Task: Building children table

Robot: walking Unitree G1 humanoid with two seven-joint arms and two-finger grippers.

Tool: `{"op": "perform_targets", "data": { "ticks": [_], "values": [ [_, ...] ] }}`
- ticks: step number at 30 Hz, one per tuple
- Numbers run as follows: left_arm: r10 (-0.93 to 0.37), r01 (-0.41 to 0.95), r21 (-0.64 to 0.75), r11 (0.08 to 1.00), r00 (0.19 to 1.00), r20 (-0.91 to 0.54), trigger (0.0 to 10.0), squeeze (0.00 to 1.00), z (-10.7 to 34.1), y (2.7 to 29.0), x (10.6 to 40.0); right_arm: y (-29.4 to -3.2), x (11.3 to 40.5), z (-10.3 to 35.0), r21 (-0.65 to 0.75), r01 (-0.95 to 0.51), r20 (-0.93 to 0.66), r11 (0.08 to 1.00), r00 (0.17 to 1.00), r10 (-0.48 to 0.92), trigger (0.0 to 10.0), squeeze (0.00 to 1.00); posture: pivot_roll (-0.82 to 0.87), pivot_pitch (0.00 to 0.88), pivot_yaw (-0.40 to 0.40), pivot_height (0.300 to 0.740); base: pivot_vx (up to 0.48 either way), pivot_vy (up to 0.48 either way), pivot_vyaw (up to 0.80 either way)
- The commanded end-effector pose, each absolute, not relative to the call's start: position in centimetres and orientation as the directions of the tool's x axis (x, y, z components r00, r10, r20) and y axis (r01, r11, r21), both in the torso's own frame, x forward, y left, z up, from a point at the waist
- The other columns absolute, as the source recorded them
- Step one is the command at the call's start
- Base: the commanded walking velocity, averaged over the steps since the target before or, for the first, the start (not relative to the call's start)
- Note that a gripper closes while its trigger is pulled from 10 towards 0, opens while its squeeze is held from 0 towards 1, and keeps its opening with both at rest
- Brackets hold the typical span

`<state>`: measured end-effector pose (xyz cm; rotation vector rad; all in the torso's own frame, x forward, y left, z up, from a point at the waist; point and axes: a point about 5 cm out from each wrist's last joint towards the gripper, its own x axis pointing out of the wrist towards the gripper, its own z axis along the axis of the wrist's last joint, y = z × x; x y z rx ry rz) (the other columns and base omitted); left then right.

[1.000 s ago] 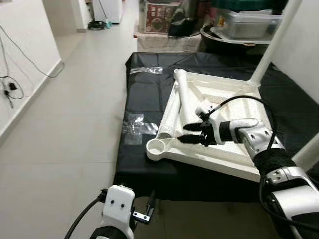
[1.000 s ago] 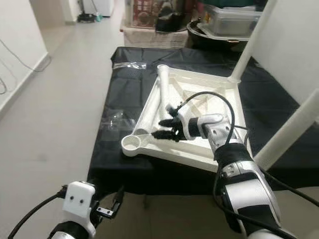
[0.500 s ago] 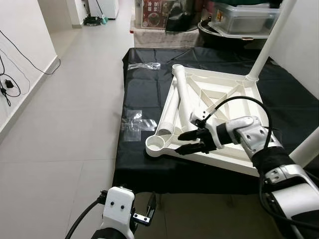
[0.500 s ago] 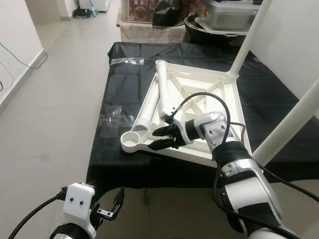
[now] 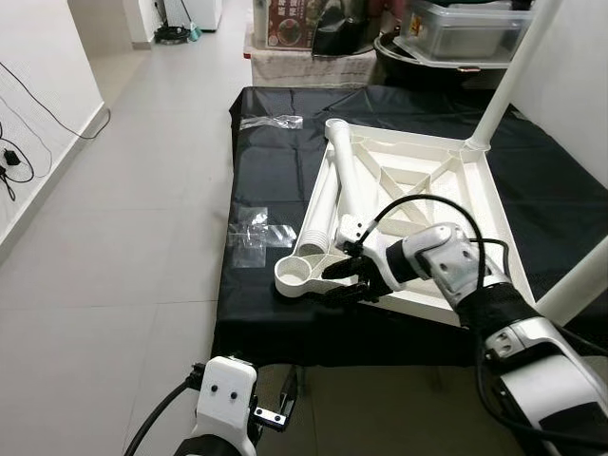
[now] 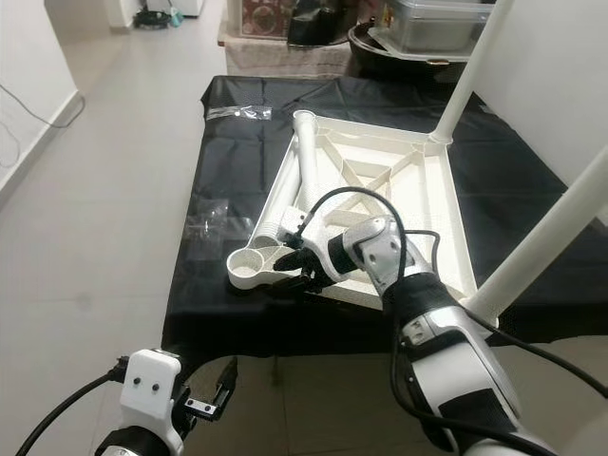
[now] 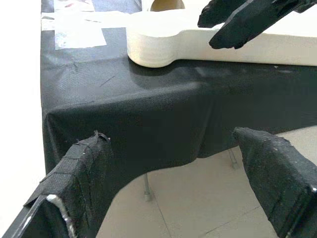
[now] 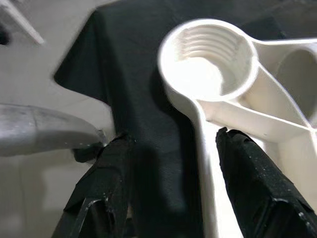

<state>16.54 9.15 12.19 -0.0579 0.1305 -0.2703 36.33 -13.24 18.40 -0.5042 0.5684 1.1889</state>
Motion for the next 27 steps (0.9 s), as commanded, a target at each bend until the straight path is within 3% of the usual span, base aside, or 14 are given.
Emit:
{"op": "perform_targets", "data": {
  "ticks": [1, 9, 10, 14, 15, 27],
  "values": [
    [-0.276, 0.267, -0.087, 0.960, 0.953, -0.125, 10.0, 0.00, 12.2, 8.9, 16.4, -13.2, 36.4, 17.6, -0.067, -0.942, -0.679, 0.329, 0.285, 0.676, 10.0, 0.00, -0.02, 0.171, -0.077, 0.740, 0.000, 0.000, 0.00],
    [-0.281, 0.271, -0.088, 0.958, 0.951, -0.127, 10.0, 0.00, 12.1, 8.8, 16.3, -12.3, 36.5, 17.9, -0.113, -0.923, -0.699, 0.367, 0.336, 0.632, 10.0, 0.00, -0.02, 0.168, -0.075, 0.740, 0.000, 0.000, 0.00],
    [-0.280, 0.271, -0.089, 0.959, 0.951, -0.127, 10.0, 0.00, 12.1, 8.8, 16.4, -12.1, 36.5, 17.9, -0.127, -0.923, -0.706, 0.362, 0.341, 0.621, 7.8, 0.00, -0.02, 0.168, -0.075, 0.740, 0.000, 0.000, 0.00],
    [-0.280, 0.270, -0.089, 0.959, 0.952, -0.127, 10.0, 0.00, 12.1, 8.8, 16.4, -12.1, 36.4, 17.9, -0.135, -0.924, -0.710, 0.359, 0.343, 0.615, 7.8, 0.00, -0.02, 0.168, -0.075, 0.740, 0.000, 0.000, 0.00],
    [-0.279, 0.270, -0.090, 0.959, 0.952, -0.127, 10.0, 0.00, 12.1, 8.8, 16.4, -12.0, 36.3, 17.8, -0.146, -0.929, -0.718, 0.340, 0.336, 0.609, 0.0, 0.00, -0.02, 0.172, -0.081, 0.740, 0.000, 0.000, 0.00],
    [-0.276, 0.265, -0.095, 0.959, 0.952, -0.129, 10.0, 0.00, 12.1, 8.7, 16.6, -12.0, 36.2, 17.8, -0.204, -0.932, -0.740, 0.298, 0.346, 0.577, 0.0, 0.00, -0.03, 0.179, -0.086, 0.740, 0.000, 0.000, 0.00]
  ]
}}
